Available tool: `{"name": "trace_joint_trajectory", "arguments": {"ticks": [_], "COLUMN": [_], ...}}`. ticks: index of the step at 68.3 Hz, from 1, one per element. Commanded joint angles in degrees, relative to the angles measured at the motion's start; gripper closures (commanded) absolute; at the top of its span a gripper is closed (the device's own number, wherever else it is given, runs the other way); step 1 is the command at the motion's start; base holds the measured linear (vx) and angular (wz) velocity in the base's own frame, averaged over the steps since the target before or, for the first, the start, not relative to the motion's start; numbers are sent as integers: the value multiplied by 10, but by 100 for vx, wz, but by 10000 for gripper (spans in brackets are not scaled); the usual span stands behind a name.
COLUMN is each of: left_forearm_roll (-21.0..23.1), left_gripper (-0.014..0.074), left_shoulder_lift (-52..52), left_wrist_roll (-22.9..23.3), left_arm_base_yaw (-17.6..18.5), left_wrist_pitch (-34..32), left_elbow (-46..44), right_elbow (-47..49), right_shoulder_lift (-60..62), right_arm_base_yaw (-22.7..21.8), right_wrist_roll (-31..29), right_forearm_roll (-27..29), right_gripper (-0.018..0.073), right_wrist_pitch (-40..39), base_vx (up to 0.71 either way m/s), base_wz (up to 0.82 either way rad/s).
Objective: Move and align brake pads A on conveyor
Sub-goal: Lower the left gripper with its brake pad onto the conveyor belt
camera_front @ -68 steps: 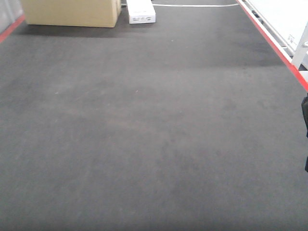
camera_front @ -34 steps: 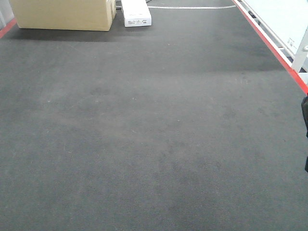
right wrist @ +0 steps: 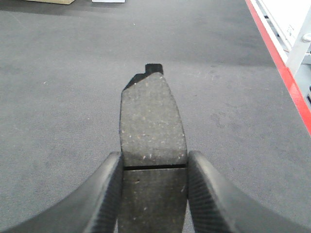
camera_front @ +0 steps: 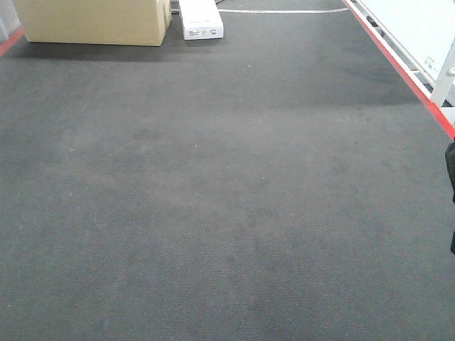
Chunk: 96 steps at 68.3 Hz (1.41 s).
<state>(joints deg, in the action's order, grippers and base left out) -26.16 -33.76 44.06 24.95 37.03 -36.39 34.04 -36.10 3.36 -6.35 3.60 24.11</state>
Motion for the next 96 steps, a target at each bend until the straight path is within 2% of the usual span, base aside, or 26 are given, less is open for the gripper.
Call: {"name": "trace_joint_trajectory", "arguments": {"ticks": [1,28,38,45,62,76,96], "left_forearm_roll": [-14,-9,-9,5,4,6,13], "left_gripper": [416,414,412,412,403,396,393], "left_shoulder_lift": [-2,-2,-26,-93,-313,-478,-626], "left_wrist_roll": [0,0,-15,-41,-41,-34,-28], "left_arm_base_yaw": [3,3,3,3,3,-11,-40], "left_wrist_pitch": [-44,-54,-118,-124,-78,-79,-77], "left_elbow": [-17,-17,-23,-55,-176,-259,-324], "right_elbow": [17,17,17,17,17,17,17], "right_shoulder_lift": [1,1,1,1,1,1,1], "right_arm_base_yaw": [0,0,0,0,0,0,0], "right_wrist_roll": [-4,-4,-4,-4,-4,-4,-4], "right_forearm_roll": [0,0,0,0,0,0,0], "right_gripper": [482,482,482,482,482,482,482], "right_wrist_pitch": [-54,-54,-54,-54,-54,-54,-54], "base_vx": [0,0,0,0,0,0,0], "base_wz": [0,0,0,0,0,0,0]}}
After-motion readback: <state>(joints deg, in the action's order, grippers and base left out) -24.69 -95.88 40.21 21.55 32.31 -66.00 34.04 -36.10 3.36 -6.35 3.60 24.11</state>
